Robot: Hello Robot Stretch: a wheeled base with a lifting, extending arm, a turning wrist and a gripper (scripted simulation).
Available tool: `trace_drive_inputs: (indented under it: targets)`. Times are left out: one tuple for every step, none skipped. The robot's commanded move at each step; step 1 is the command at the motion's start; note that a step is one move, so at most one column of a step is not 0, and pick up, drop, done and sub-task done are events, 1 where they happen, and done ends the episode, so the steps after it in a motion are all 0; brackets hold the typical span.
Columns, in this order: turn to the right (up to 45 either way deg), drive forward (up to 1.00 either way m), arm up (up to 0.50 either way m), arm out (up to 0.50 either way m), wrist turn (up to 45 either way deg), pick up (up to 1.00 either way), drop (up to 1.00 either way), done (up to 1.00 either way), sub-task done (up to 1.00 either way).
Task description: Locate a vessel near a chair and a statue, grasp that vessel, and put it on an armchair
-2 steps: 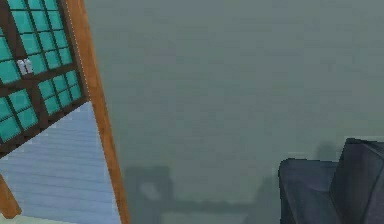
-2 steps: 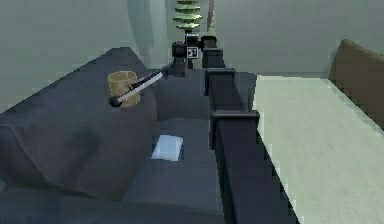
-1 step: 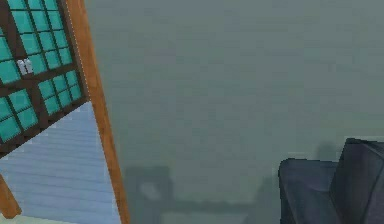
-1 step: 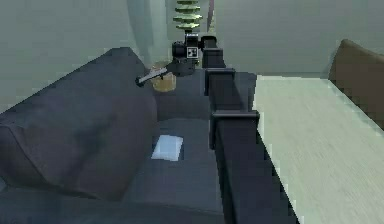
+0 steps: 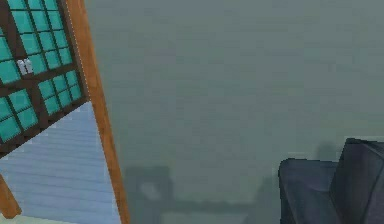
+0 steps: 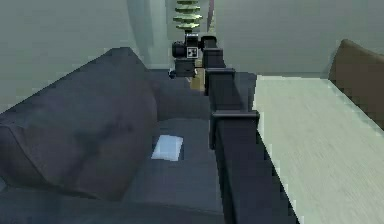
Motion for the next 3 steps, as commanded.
trace_drive_inputs:
  targets:
    - [0.0,0.0,-0.22,0.0,0.0,0.0,0.0,0.0,0.0]
    - [0.0,0.0,-0.32,0.0,0.0,0.0,0.0,0.0,0.0]
    - [0.0,0.0,0.0,0.0,0.0,0.0,1.0,0.0,0.0]
